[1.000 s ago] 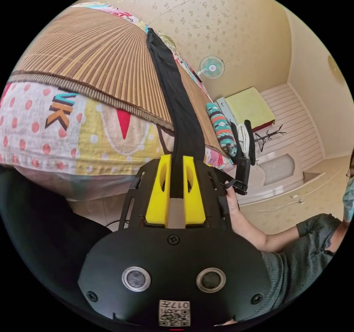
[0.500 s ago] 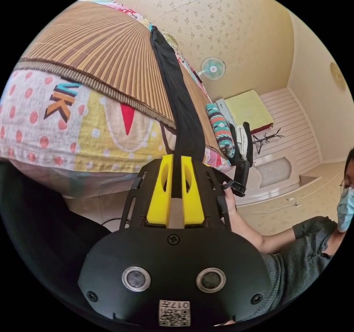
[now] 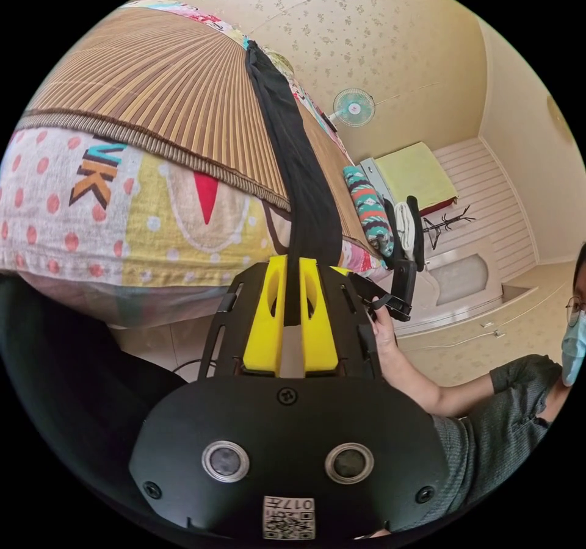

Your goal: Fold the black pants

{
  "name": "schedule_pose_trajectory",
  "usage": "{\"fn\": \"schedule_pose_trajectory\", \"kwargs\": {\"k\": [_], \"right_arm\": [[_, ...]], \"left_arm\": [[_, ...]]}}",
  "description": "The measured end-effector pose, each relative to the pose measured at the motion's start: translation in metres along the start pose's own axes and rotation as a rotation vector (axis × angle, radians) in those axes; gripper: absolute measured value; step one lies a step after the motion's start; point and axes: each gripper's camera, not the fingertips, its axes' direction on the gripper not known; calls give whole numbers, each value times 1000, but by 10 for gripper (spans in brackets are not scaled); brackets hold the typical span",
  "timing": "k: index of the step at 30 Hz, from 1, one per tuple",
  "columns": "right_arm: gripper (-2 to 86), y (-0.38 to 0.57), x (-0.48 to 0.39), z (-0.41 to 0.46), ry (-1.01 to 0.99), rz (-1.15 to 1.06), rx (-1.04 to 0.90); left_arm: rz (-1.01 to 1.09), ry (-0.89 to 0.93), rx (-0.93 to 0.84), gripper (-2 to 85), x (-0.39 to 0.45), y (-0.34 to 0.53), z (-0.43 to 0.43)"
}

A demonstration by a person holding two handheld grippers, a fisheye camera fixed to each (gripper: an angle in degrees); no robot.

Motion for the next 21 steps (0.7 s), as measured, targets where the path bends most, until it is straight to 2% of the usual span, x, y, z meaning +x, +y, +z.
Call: {"fn": "schedule_pose_trajectory", "kwargs": {"k": [21], "right_arm": [[25,-16,-7,20,-19,3,4]], "left_arm": [[6,-10,0,44,10,-16,17]]}}
